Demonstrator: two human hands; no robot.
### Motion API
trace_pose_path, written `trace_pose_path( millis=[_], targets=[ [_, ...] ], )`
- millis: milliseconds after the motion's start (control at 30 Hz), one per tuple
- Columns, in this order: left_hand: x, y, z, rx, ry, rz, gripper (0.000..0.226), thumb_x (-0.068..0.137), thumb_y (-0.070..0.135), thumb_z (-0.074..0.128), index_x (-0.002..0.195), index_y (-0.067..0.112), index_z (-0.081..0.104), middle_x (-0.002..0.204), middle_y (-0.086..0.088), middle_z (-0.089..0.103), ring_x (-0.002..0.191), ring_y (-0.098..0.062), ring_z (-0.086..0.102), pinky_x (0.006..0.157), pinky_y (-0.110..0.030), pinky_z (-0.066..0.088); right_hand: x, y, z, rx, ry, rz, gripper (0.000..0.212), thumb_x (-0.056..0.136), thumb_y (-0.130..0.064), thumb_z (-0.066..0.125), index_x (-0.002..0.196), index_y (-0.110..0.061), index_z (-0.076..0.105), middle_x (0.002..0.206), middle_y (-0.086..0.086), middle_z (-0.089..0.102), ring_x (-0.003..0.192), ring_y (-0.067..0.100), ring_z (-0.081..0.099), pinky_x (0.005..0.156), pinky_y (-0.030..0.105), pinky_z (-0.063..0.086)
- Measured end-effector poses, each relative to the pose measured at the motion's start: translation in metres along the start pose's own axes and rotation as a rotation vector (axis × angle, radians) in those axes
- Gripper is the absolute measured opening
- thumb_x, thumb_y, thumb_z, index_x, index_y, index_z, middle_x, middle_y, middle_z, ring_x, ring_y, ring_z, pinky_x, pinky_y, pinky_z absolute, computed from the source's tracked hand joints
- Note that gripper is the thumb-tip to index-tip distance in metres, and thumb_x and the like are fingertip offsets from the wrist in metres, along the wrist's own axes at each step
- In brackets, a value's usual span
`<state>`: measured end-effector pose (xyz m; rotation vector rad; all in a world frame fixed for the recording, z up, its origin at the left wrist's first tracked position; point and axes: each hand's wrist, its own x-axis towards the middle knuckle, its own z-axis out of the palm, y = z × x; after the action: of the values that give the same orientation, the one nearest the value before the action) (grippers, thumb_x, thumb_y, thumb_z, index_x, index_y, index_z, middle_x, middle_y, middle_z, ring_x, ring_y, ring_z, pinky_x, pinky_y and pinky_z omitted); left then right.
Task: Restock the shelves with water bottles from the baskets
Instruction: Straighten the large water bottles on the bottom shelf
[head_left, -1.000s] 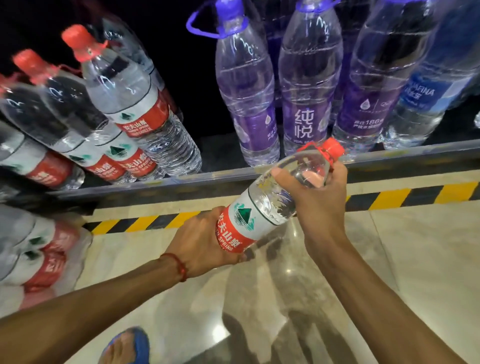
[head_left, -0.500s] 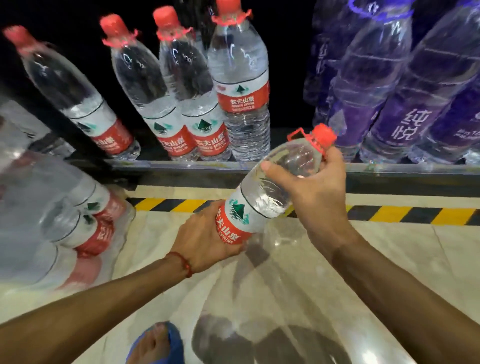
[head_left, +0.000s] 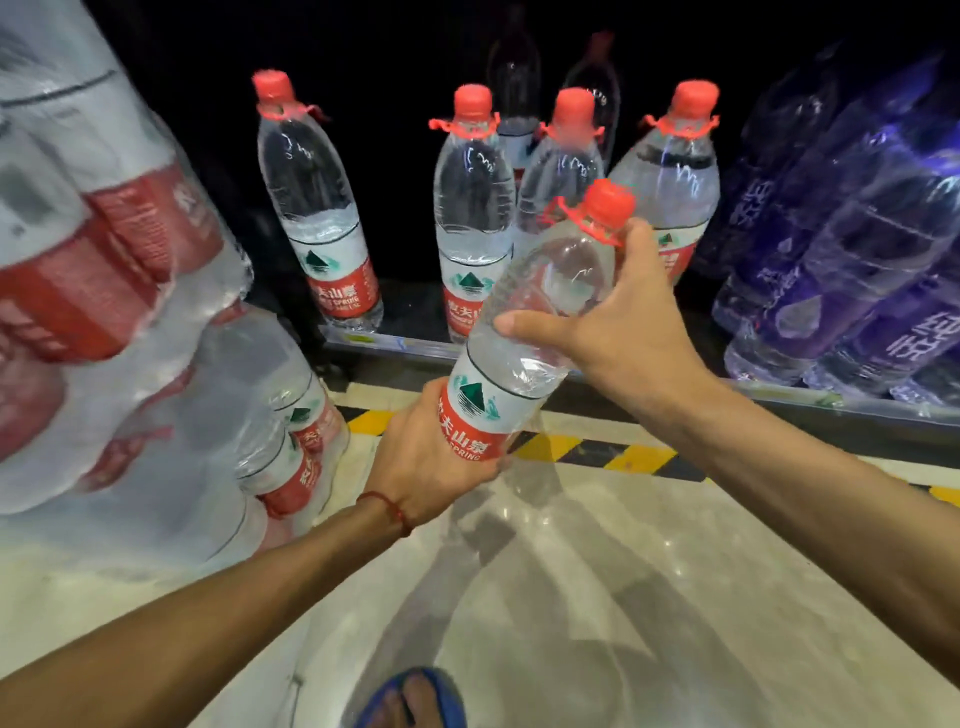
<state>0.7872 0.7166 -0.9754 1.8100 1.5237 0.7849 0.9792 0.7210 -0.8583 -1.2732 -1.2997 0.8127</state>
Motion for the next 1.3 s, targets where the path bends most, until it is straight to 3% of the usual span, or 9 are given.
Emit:
trace_pose_path(
  millis=[133, 267, 433, 567, 633, 733, 900, 1200, 1300],
  targets=[
    [0.006, -0.015, -0.019, -0.06, 0.051, -0.015, 0.091, 0.06, 0.049, 0.096, 0.134, 0.025, 0.049, 0.122, 0.009, 0.065, 0.107, -0.01, 0.064, 0.091, -0.026, 0.055, 0.014, -0.015, 0.033, -0.058, -0.05, -0.103, 0.084, 0.062, -0.018, 0.102, 0.129, -0.013, 0.051, 0.115, -0.006, 0.072, 0.107, 0.007, 0.07, 0.097, 0.034, 0.058],
    [0.021, -0.023, -0.038, -0.159, 0.075, 0.008, 0.089, 0.06, 0.051, 0.094, 0.13, 0.038, 0.041, 0.123, 0.014, 0.062, 0.109, -0.004, 0.062, 0.087, -0.018, 0.05, 0.037, -0.033, 0.058, -0.075, -0.107, -0.203, 0.084, 0.064, -0.017, 0.102, 0.131, -0.01, 0.053, 0.12, -0.002, 0.071, 0.113, 0.011, 0.07, 0.101, 0.038, 0.057],
    [0.059, -0.028, -0.065, -0.233, 0.079, 0.069, 0.09, 0.072, 0.032, 0.092, 0.142, 0.027, 0.036, 0.133, 0.008, 0.057, 0.117, 0.0, 0.056, 0.096, -0.016, 0.043, 0.069, -0.06, 0.079, -0.144, -0.177, -0.326, 0.081, 0.065, -0.019, 0.101, 0.128, -0.008, 0.053, 0.118, 0.003, 0.068, 0.111, 0.013, 0.069, 0.1, 0.034, 0.056],
    [0.09, -0.028, -0.08, -0.196, 0.104, 0.164, 0.091, 0.078, 0.03, 0.088, 0.147, 0.025, 0.03, 0.143, 0.003, 0.048, 0.131, -0.01, 0.048, 0.111, -0.029, 0.04, 0.093, -0.078, 0.088, -0.199, -0.206, -0.408, 0.082, 0.064, -0.02, 0.101, 0.128, -0.008, 0.052, 0.107, -0.009, 0.067, 0.1, 0.003, 0.069, 0.095, 0.027, 0.055],
    [0.102, -0.028, -0.085, -0.153, 0.155, 0.163, 0.091, 0.076, 0.031, 0.089, 0.147, 0.02, 0.032, 0.14, 0.002, 0.043, 0.127, -0.006, 0.043, 0.111, -0.028, 0.038, 0.1, -0.083, 0.092, -0.236, -0.212, -0.45, 0.083, 0.064, -0.025, 0.101, 0.127, -0.009, 0.051, 0.104, -0.012, 0.066, 0.096, 0.003, 0.069, 0.094, 0.032, 0.056],
    [0.115, -0.029, -0.084, -0.097, 0.289, 0.13, 0.086, 0.071, 0.037, 0.091, 0.14, 0.02, 0.042, 0.131, 0.002, 0.033, 0.122, -0.012, 0.04, 0.107, -0.026, 0.036, 0.11, -0.083, 0.099, -0.277, -0.211, -0.495, 0.082, 0.064, -0.03, 0.101, 0.125, -0.009, 0.052, 0.1, -0.015, 0.064, 0.092, -0.002, 0.066, 0.089, 0.025, 0.055],
    [0.128, -0.03, -0.073, -0.123, 0.383, 0.091, 0.085, 0.066, 0.044, 0.094, 0.135, 0.021, 0.05, 0.123, 0.0, 0.045, 0.109, -0.01, 0.047, 0.095, -0.028, 0.042, 0.12, -0.069, 0.107, -0.343, -0.239, -0.535, 0.085, 0.065, -0.036, 0.1, 0.128, -0.008, 0.05, 0.107, -0.014, 0.065, 0.099, -0.001, 0.066, 0.087, 0.016, 0.051],
    [0.146, -0.051, -0.048, -0.245, 0.454, 0.045, 0.088, 0.068, 0.033, 0.094, 0.141, 0.023, 0.045, 0.135, 0.001, 0.055, 0.125, -0.014, 0.052, 0.105, -0.033, 0.046, 0.145, -0.039, 0.124, -0.383, -0.261, -0.474, 0.084, 0.066, -0.031, 0.1, 0.126, -0.003, 0.048, 0.108, -0.007, 0.059, 0.102, 0.015, 0.06, 0.082, 0.005, 0.042],
    [0.15, -0.056, -0.043, -0.248, 0.457, 0.025, 0.093, 0.069, 0.032, 0.094, 0.146, 0.023, 0.042, 0.14, -0.001, 0.053, 0.13, -0.014, 0.049, 0.107, -0.029, 0.04, 0.149, -0.036, 0.129, -0.424, -0.274, -0.457, 0.084, 0.066, -0.03, 0.1, 0.126, -0.004, 0.048, 0.111, -0.003, 0.062, 0.103, 0.015, 0.06, 0.082, 0.003, 0.041]
  ],
)
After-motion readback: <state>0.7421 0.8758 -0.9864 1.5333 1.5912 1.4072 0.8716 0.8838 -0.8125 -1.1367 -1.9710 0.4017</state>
